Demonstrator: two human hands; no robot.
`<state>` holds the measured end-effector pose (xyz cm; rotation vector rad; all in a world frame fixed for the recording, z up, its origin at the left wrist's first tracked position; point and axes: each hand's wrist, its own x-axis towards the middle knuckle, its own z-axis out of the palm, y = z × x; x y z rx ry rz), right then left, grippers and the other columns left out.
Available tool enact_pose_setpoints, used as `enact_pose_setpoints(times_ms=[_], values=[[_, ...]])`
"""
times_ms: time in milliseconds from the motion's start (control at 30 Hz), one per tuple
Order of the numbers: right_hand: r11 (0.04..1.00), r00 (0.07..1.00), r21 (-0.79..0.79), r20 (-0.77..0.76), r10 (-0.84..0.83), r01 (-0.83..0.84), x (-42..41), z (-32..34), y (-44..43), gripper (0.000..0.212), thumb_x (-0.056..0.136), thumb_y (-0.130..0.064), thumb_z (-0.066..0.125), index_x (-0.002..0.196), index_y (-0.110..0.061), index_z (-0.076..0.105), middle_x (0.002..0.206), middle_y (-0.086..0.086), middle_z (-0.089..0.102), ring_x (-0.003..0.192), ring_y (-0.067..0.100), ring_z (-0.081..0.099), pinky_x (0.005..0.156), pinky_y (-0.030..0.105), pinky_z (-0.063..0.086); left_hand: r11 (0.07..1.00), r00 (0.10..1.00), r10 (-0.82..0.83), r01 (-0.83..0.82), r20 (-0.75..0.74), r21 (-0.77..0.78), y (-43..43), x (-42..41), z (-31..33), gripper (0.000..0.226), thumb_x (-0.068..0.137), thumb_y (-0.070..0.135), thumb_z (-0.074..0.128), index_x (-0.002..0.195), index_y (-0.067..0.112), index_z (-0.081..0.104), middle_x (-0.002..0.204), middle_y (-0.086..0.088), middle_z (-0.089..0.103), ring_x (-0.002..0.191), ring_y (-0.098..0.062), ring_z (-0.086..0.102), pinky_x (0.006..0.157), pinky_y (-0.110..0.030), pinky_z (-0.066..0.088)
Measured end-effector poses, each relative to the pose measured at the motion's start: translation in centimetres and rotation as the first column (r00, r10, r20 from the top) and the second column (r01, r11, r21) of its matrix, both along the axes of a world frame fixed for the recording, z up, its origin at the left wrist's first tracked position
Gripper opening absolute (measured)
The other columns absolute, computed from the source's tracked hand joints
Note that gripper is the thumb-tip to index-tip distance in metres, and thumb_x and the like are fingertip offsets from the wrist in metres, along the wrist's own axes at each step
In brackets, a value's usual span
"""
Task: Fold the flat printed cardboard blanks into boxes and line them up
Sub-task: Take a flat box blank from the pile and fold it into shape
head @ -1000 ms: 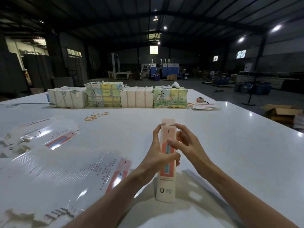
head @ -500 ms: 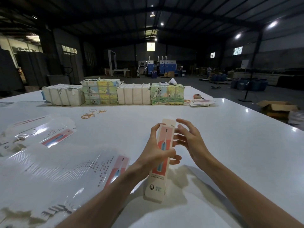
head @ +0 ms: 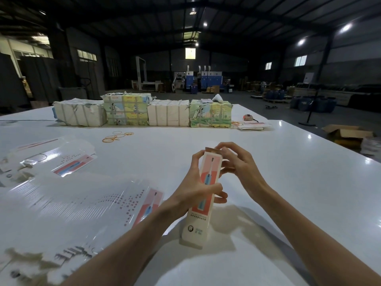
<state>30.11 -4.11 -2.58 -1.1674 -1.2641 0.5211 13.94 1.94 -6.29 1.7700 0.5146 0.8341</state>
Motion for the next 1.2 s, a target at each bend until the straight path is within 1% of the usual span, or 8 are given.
enact_pose_setpoints(times_ms=[133, 267, 400, 700, 867, 967, 1033, 1200], values=[[0.998, 0.996, -0.054, -0.084, -0.038, 0.033, -0.1, 0.5, 0.1, 0.021, 0.107, -0.034, 0.057, 0.113, -0.017, 0.067, 0.093, -0.004, 0.077, 0.092, 0.024, 0.078, 0.067, 0.033, 0.063, 0.998, 0.999, -0.033, 0.034, -0.025, 0.048, 0.0, 0.1, -0.1, 0.100, 0.079, 0.023, 0.087, 0.136, 0.072, 0.022, 0.125, 0.020, 0.052, 0.106, 0.005, 0.067, 0.065, -0.024, 0.062], [0.994, 0.994, -0.086, -0.085, -0.075, 0.068, 0.5, 0.5, 0.2, 0.014, 0.104, -0.030, 0.064, 0.110, -0.020, 0.071, 0.088, -0.002, 0.077, 0.087, 0.024, 0.079, 0.063, 0.033, 0.063, 0.998, 0.999, -0.039, 0.040, -0.037, 0.049, 0.2, 0.2, -0.3, 0.105, 0.078, 0.021, 0.087, 0.143, 0.065, 0.017, 0.125, 0.017, 0.053, 0.105, -0.002, 0.070, 0.066, -0.028, 0.063], [0.994, 0.993, -0.075, -0.081, -0.090, 0.084, 0.9, 0.5, 0.2, 0.013, 0.104, -0.025, 0.065, 0.105, -0.021, 0.077, 0.093, -0.004, 0.079, 0.089, 0.020, 0.079, 0.065, 0.028, 0.063, 0.998, 0.999, -0.040, 0.041, -0.024, 0.041, 0.3, 0.4, -0.4, 0.107, 0.079, 0.017, 0.088, 0.142, 0.064, 0.015, 0.123, 0.006, 0.058, 0.105, -0.004, 0.071, 0.066, -0.029, 0.063], [0.993, 0.988, -0.114, -0.157, -0.002, -0.016, 0.9, 1.2, -0.4, 0.021, 0.103, -0.019, 0.065, 0.095, -0.024, 0.084, 0.100, 0.003, 0.080, 0.094, 0.023, 0.079, 0.068, 0.028, 0.063, 0.998, 0.999, -0.052, 0.051, 0.014, 0.040, 0.3, 0.3, -0.3, 0.109, 0.079, 0.017, 0.088, 0.147, 0.064, 0.016, 0.129, 0.009, 0.054, 0.111, -0.003, 0.068, 0.068, -0.032, 0.064], [0.992, 0.995, -0.122, -0.098, 0.002, -0.015, 1.1, 1.4, -0.6, 0.017, 0.103, -0.021, 0.065, 0.108, -0.019, 0.081, 0.102, 0.002, 0.081, 0.096, 0.023, 0.079, 0.072, 0.031, 0.064, 0.997, 0.996, -0.080, 0.079, 0.025, 0.024, 0.2, 0.3, -0.2, 0.107, 0.081, 0.015, 0.086, 0.149, 0.064, 0.019, 0.118, 0.031, 0.057, 0.114, -0.001, 0.065, 0.068, -0.033, 0.065], [0.991, 0.998, -0.127, -0.046, 0.037, -0.043, 1.2, 1.5, -0.9, 0.018, 0.103, -0.019, 0.064, 0.111, -0.015, 0.080, 0.102, 0.004, 0.080, 0.097, 0.024, 0.079, 0.076, 0.033, 0.065, 0.997, 0.997, -0.074, 0.075, 0.030, -0.011, 0.3, 0.2, -0.5, 0.105, 0.081, 0.015, 0.086, 0.147, 0.064, 0.020, 0.122, 0.014, 0.059, 0.109, -0.006, 0.070, 0.068, -0.035, 0.065], [0.991, 0.999, -0.121, -0.006, 0.048, -0.048, 0.9, 1.2, -1.1, 0.019, 0.103, -0.020, 0.064, 0.114, -0.015, 0.079, 0.104, 0.002, 0.080, 0.098, 0.023, 0.078, 0.080, 0.035, 0.065, 0.997, 0.998, -0.065, 0.066, 0.027, -0.039, 0.3, 0.2, -0.5, 0.101, 0.082, 0.014, 0.084, 0.143, 0.064, 0.022, 0.121, 0.003, 0.059, 0.099, -0.013, 0.075, 0.067, -0.034, 0.064], [0.997, 0.998, -0.062, 0.054, -0.037, 0.041, -1.0, 0.4, -0.9, 0.025, 0.101, -0.023, 0.069, 0.124, -0.017, 0.074, 0.117, -0.003, 0.077, 0.105, 0.018, 0.076, 0.088, 0.035, 0.064, 0.996, 0.997, -0.039, 0.044, 0.062, -0.080, 0.6, 0.1, -0.1, 0.097, 0.081, 0.005, 0.080, 0.138, 0.064, 0.028, 0.117, -0.009, 0.059, 0.086, -0.025, 0.078, 0.067, -0.040, 0.065]])
